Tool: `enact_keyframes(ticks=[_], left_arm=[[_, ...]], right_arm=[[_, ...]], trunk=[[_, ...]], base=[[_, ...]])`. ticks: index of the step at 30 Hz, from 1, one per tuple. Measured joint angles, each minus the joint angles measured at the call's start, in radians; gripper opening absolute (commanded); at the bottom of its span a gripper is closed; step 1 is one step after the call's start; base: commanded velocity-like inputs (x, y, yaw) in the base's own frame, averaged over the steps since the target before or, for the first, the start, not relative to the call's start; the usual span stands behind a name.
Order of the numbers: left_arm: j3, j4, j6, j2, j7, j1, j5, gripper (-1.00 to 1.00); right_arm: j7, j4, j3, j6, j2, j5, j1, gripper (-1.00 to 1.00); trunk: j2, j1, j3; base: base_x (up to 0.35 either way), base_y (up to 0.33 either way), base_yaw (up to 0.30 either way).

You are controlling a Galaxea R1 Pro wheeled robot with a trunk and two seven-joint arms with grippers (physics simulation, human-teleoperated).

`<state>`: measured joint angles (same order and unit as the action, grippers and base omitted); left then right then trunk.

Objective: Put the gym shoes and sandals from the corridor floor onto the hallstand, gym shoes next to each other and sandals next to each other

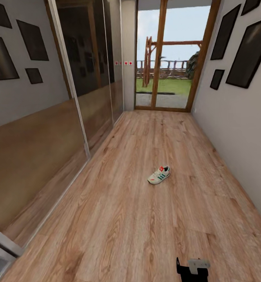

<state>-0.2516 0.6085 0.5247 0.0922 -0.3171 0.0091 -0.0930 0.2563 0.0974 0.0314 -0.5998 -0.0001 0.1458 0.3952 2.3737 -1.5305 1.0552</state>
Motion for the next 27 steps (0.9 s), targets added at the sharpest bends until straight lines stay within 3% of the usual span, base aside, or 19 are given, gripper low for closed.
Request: enact_keyframes(ticks=[13,27], left_arm=[[-0.001,0.0,0.0,0.0,0.0,0.0,0.0,1.0],[0.006,-0.002,-0.011,-0.009,0.008,-0.008,0.007,1.0]], right_arm=[[-0.002,0.0,0.0,0.0,0.0,0.0,0.0,1.0],[-0.004,0.005,-0.001,-0.001,0.003,-0.001,0.0,1.0]], trunk=[[0.0,0.0,0.0],[0.0,0.0,0.0]], base=[[0.335,0.113,-0.01],[0.335,0.099,-0.123]])
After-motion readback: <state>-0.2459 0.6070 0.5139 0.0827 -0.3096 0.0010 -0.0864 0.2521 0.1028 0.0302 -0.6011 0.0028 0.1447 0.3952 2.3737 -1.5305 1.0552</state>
